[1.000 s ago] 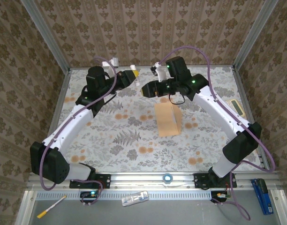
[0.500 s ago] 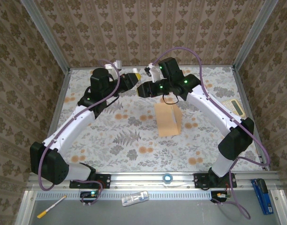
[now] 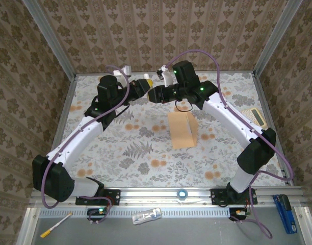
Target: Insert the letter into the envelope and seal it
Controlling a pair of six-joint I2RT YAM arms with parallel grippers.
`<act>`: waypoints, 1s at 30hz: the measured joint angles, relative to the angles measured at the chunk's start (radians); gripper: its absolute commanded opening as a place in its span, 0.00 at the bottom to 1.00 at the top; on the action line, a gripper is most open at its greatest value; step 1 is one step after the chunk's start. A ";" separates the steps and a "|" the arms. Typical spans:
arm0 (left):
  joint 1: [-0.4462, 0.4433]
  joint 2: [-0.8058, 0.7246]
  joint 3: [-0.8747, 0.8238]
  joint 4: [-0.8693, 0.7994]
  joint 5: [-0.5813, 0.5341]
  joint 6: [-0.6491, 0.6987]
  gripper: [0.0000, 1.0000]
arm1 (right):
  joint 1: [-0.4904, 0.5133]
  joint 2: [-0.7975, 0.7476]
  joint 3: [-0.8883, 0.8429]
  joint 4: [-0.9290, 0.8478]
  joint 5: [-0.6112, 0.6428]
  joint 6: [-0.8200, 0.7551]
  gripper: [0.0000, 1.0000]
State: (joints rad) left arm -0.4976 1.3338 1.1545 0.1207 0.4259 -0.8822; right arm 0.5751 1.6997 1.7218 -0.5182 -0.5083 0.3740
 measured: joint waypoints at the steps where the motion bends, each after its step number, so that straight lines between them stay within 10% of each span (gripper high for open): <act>1: 0.000 0.000 -0.001 0.002 0.000 -0.001 0.00 | 0.000 0.002 0.000 0.000 -0.001 0.001 0.38; 30: 0.020 0.000 -0.014 0.026 0.009 -0.016 0.00 | 0.000 0.021 -0.009 0.016 -0.050 0.019 0.21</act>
State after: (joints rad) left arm -0.4778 1.3338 1.1400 0.1471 0.4347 -0.8978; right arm 0.5751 1.7206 1.7126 -0.5022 -0.5583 0.3927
